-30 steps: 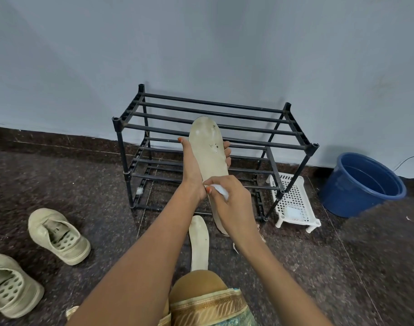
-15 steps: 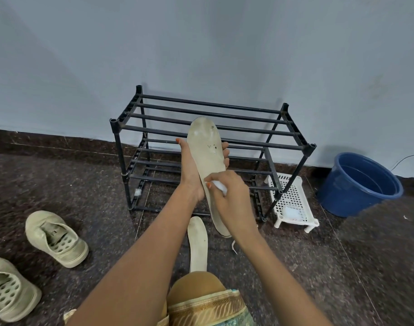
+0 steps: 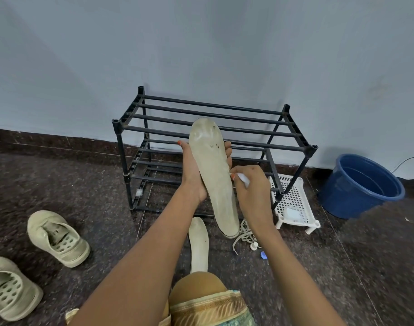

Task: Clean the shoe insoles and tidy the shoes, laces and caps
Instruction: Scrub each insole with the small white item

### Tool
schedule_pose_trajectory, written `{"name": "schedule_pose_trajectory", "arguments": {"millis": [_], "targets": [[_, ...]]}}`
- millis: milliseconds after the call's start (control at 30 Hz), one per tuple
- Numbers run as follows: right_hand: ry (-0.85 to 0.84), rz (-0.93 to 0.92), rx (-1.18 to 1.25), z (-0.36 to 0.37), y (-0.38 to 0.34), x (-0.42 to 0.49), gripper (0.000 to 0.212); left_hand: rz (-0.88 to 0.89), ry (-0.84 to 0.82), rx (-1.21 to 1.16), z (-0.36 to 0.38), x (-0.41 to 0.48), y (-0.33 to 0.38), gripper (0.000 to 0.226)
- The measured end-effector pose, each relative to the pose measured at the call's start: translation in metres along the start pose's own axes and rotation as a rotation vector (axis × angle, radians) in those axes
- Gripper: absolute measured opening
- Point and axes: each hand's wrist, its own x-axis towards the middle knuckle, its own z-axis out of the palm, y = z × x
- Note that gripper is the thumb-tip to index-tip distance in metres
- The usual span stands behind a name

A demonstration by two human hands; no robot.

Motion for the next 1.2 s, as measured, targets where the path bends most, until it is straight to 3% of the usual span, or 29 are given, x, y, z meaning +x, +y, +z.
{"name": "schedule_pose_trajectory", "arguments": {"millis": [167, 467, 633, 900, 1200], "targets": [[0.033, 0.013, 0.029, 0.006, -0.003, -0.009, 0.018, 0.001, -0.002, -0.053, 0.001, 0.001, 0.001, 0.105], [0.041, -0.239, -0.312, 0.015, 0.006, -0.022, 0.017, 0.012, -0.013, 0.001, 0.0, 0.003, -0.002, 0.103], [-0.085, -0.227, -0.102, 0.015, -0.003, -0.03, 0.017, 0.027, -0.018, -0.022, -0.002, 0.004, -0.002, 0.102], [0.018, -0.032, 0.026, 0.006, -0.004, -0.006, 0.016, -0.005, -0.016, 0.019, -0.001, 0.003, -0.004, 0.102], [-0.151, -0.171, 0.059, 0.011, -0.017, -0.028, 0.014, 0.028, 0.016, -0.072, -0.002, 0.006, 0.0, 0.104]]}}
